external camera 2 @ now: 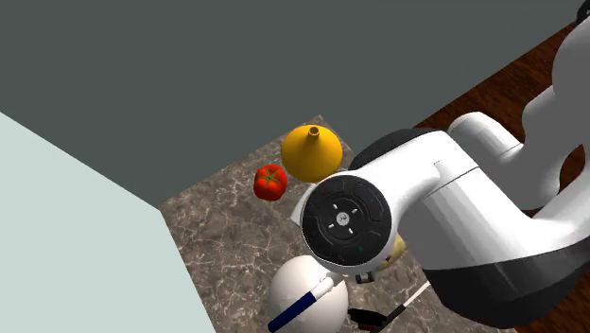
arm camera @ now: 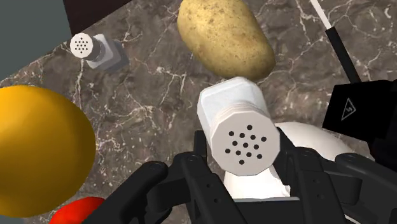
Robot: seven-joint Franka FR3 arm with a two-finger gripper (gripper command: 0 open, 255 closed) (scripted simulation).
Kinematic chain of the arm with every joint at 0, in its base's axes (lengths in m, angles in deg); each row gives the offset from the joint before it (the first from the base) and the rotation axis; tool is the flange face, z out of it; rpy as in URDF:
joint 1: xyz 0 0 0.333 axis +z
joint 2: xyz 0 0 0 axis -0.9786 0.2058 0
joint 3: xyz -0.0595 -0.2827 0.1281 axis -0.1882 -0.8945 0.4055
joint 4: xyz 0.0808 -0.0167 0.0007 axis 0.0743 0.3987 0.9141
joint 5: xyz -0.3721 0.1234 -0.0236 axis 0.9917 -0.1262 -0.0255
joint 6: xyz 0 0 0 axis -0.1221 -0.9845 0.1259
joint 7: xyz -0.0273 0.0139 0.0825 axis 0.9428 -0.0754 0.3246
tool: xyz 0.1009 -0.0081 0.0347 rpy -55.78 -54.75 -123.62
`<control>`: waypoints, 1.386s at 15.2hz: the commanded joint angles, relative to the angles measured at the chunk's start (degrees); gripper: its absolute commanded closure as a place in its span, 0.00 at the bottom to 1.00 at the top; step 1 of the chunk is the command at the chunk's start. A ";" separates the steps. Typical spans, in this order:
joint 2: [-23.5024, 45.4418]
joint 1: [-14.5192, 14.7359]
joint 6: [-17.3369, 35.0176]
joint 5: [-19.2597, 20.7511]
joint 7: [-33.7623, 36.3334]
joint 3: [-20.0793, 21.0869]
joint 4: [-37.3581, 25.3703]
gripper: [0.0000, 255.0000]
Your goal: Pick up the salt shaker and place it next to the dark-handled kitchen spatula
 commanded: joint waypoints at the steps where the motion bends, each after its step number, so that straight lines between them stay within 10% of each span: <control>1: -2.64 1.10 0.03 -1.14 2.33 1.48 2.67 1.00; 21: -16.99 13.99 -0.48 -18.40 26.91 19.85 13.29 1.00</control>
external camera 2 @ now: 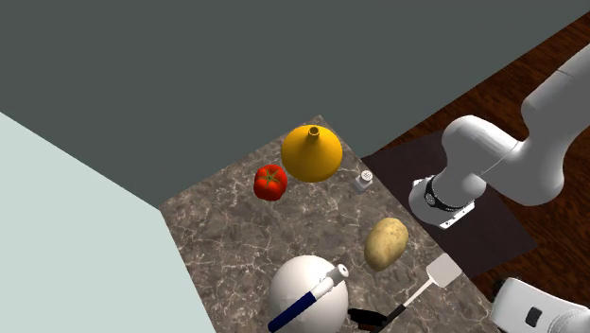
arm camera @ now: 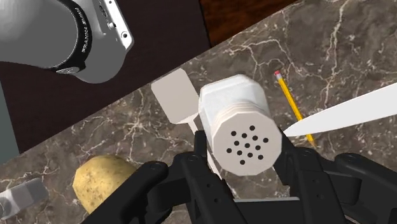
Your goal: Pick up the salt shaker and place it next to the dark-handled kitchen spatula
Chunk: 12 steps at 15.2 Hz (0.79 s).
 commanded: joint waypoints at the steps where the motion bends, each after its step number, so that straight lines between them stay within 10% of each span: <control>1: -0.10 1.28 0.38 -1.94 2.80 2.19 -0.17 1.00; 12: 2.91 5.94 4.51 -9.23 15.14 13.04 -2.93 1.00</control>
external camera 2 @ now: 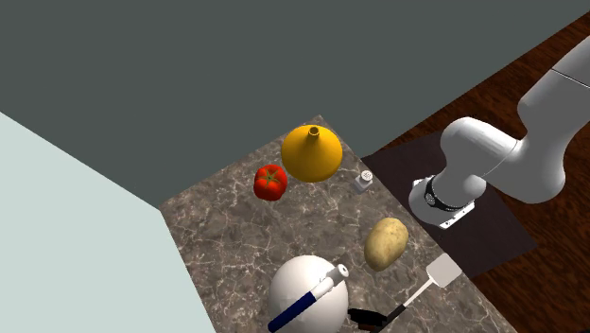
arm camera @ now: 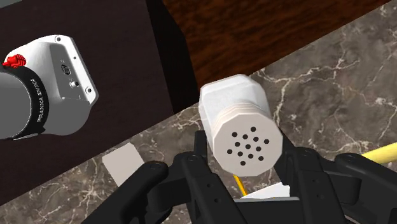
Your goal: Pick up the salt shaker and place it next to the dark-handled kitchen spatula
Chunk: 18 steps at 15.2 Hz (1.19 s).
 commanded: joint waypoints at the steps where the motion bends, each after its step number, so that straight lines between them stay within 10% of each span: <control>1: 0.25 0.16 1.56 -0.42 0.06 0.64 1.20 1.00; 18: 5.33 0.09 15.73 -2.24 -1.94 4.96 10.42 1.00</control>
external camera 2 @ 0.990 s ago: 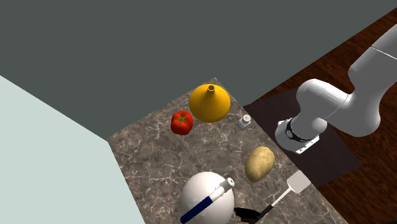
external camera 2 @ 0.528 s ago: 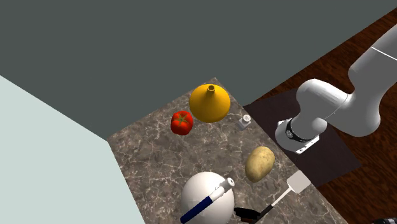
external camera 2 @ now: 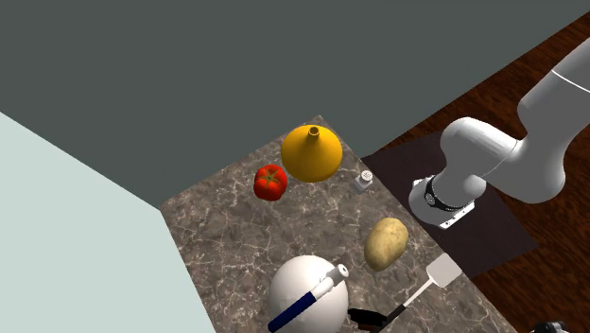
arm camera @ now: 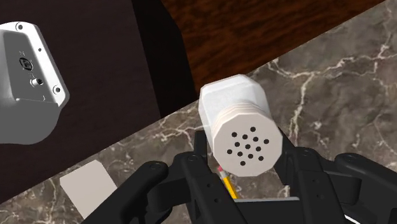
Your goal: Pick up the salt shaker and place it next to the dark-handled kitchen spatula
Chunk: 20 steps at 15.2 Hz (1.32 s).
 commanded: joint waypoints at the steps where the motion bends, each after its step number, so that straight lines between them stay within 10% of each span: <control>1: 0.91 -0.05 1.73 -0.16 -0.10 0.58 0.79 1.00; 17: 5.73 -0.54 9.64 -0.41 -0.61 3.02 4.02 1.00; 18: 5.73 -0.54 9.64 -0.41 -0.61 3.02 4.02 0.00; 20: 5.73 -0.54 9.64 -0.41 -0.61 3.02 4.02 0.00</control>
